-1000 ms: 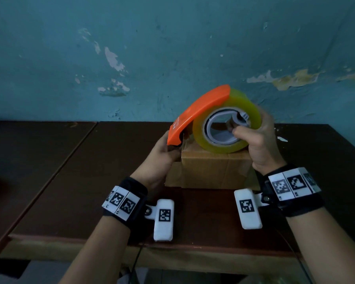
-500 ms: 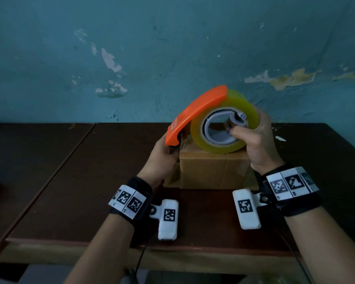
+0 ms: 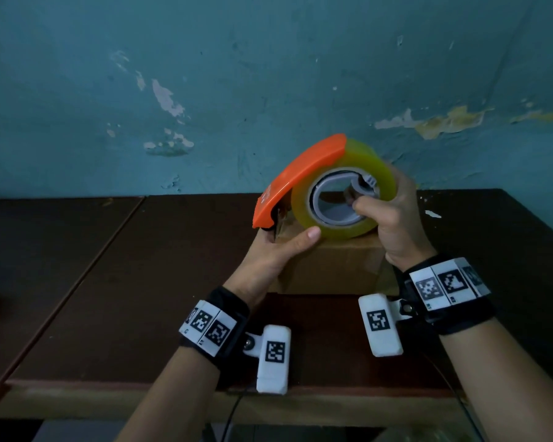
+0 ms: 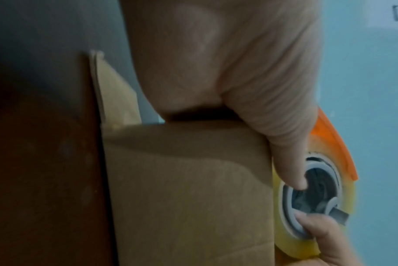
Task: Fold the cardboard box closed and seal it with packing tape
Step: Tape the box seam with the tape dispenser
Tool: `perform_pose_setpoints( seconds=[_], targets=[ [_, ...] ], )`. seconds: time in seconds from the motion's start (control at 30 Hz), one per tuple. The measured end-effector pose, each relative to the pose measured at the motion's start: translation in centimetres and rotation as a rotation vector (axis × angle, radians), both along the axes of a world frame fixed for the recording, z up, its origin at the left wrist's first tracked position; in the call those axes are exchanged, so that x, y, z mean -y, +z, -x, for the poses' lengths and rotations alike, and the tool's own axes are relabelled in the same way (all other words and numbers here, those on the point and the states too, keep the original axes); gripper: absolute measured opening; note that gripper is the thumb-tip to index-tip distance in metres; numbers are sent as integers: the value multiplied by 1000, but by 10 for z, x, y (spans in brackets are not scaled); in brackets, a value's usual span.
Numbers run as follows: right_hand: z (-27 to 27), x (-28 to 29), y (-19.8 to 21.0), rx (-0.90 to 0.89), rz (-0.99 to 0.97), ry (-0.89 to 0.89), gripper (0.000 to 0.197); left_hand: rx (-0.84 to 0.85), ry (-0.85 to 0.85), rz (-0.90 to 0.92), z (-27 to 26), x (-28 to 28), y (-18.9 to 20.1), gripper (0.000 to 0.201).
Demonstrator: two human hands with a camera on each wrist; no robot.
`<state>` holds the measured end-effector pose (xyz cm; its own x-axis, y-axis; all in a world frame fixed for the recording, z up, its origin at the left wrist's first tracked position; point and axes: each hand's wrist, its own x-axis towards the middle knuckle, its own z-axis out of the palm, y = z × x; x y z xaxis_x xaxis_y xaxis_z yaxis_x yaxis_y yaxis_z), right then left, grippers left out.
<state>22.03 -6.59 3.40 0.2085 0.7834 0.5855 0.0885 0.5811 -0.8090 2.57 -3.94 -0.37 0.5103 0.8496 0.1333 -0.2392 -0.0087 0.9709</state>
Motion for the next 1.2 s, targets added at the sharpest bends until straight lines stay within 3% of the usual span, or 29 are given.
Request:
perform_pose_setpoints(
  seconds=[0.13, 0.47, 0.63, 0.77, 0.93, 1.2],
  targets=[
    [1, -2, -1, -10, -3, 26, 30, 53, 31, 7, -5, -2, -2, 55],
    [-2, -1, -3, -26, 22, 23, 39, 58, 39, -38, -6, -1, -1, 53],
    [-5, 2, -4, 51, 7, 32, 44, 103, 70, -18, -9, 2, -1, 58],
    [-4, 2, -5, 84, 23, 18, 33, 105, 82, -47, -10, 1, -4, 58],
    [-18, 5, 5, 46, 79, -37, 23, 56, 75, -60, -9, -10, -10, 74],
    [-36, 14, 18, 204, 120, -41, 34, 21, 83, 19, -6, -12, -16, 75]
  ],
)
